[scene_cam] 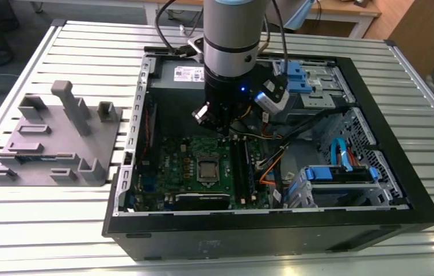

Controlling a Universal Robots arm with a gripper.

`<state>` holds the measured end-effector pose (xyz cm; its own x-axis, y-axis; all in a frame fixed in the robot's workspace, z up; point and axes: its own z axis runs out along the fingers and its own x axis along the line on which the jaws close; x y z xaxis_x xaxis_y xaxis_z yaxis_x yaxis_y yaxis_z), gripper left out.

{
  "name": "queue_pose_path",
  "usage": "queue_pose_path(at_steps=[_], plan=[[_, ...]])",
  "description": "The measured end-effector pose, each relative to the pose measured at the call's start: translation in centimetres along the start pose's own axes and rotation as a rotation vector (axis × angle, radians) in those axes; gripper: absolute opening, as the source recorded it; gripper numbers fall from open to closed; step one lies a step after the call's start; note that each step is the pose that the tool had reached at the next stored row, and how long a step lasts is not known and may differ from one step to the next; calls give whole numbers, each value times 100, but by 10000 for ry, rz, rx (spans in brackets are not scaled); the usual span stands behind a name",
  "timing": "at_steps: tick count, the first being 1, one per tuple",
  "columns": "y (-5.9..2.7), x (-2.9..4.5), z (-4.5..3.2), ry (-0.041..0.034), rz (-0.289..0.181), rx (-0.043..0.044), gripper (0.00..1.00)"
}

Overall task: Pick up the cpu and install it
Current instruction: 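Install the first cpu locking lever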

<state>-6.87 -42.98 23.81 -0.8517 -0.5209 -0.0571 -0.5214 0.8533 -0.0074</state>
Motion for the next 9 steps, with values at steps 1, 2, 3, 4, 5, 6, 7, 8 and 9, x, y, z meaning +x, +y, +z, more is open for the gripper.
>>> queue_pose_path(at_steps=[1, 2, 3, 4, 5, 6, 7, 8, 9], plan=[[-7, 4, 0, 1, 52, 4, 11], [-16, 9, 0, 2, 101, 7, 11], [-25, 15, 1, 2, 147, 9, 11], [-35, 21, 1, 2, 192, 12, 11], [-48, 29, 2, 3, 248, 15, 11], [-58, 35, 2, 3, 291, 17, 11], [-68, 41, 2, 4, 334, 20, 11], [-79, 48, 3, 3, 384, 23, 11], [-87, 53, 4, 4, 432, 26, 11]])
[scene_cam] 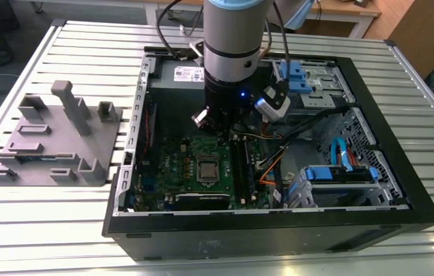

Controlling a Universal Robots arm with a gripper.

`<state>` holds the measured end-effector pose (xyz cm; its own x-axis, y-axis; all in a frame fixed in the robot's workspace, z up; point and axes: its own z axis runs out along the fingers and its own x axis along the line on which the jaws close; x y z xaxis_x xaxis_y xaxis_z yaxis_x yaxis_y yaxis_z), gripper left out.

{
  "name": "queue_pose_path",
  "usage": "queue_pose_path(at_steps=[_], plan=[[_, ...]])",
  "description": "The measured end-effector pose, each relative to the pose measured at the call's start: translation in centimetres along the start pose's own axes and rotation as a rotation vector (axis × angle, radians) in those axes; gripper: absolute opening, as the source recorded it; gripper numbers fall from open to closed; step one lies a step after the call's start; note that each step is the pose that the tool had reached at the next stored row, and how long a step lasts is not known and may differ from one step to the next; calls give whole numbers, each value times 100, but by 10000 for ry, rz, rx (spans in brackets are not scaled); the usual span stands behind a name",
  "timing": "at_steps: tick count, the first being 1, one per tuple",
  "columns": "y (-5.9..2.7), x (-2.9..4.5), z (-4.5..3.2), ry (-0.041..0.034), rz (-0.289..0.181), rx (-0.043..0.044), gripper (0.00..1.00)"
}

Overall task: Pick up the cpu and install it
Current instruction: 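Install the first cpu locking lever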

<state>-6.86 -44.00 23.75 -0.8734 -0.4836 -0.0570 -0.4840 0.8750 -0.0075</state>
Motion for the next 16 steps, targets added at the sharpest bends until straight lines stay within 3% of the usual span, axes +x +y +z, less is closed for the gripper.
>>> queue_pose_path(at_steps=[16], plan=[[-113, 63, 11, 6, 840, 48, 11]])
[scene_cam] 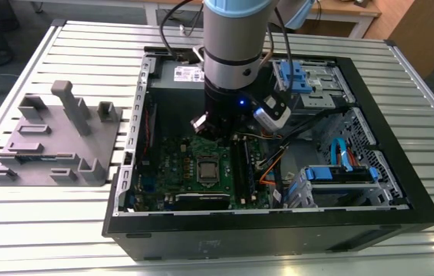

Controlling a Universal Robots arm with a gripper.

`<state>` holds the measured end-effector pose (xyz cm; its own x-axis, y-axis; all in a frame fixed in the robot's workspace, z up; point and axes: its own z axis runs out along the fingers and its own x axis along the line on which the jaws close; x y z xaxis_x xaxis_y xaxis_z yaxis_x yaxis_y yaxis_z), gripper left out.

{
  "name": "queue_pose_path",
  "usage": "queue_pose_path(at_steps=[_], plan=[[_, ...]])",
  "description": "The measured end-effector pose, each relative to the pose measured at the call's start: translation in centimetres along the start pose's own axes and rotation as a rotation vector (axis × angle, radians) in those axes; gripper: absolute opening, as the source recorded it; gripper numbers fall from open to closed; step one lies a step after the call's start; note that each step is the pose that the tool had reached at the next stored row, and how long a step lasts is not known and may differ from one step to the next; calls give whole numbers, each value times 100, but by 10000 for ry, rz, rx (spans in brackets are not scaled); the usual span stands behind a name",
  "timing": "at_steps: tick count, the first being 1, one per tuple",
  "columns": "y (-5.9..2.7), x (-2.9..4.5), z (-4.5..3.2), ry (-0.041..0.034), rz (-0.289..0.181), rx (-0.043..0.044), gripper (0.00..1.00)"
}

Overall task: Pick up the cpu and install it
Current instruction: 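Install the first cpu locking lever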

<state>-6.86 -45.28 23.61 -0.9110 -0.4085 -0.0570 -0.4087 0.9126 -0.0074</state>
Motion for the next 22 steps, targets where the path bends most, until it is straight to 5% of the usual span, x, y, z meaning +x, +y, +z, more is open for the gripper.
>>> queue_pose_path(at_steps=[22], plan=[[-87, 42, 49, 29, 728, 97, 11]])
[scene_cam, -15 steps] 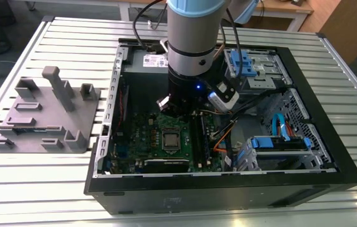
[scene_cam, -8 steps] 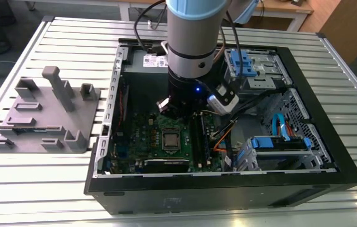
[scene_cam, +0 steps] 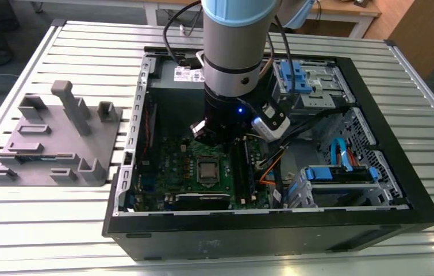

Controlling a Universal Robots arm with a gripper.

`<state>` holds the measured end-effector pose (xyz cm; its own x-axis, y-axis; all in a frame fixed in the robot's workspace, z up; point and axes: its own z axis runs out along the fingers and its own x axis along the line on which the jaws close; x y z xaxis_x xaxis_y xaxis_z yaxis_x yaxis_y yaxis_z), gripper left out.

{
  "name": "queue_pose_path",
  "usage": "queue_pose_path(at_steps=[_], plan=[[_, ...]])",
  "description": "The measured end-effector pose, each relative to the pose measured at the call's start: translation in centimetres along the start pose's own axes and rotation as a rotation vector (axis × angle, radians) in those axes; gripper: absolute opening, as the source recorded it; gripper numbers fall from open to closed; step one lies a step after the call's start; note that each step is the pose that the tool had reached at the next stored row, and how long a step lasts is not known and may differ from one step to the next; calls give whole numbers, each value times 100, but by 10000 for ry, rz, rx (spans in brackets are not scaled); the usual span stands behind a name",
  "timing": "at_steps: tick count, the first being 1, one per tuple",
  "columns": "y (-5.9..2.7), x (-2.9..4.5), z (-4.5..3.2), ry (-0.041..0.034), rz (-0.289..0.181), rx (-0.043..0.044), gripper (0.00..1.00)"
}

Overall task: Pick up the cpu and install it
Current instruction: 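Install the first cpu locking lever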

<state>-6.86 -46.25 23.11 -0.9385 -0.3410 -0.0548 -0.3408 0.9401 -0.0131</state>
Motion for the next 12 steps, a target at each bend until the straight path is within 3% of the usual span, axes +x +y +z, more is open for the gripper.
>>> queue_pose_path(at_steps=[12], plan=[[5, 16, 35, 8, -2, 32, 11]])
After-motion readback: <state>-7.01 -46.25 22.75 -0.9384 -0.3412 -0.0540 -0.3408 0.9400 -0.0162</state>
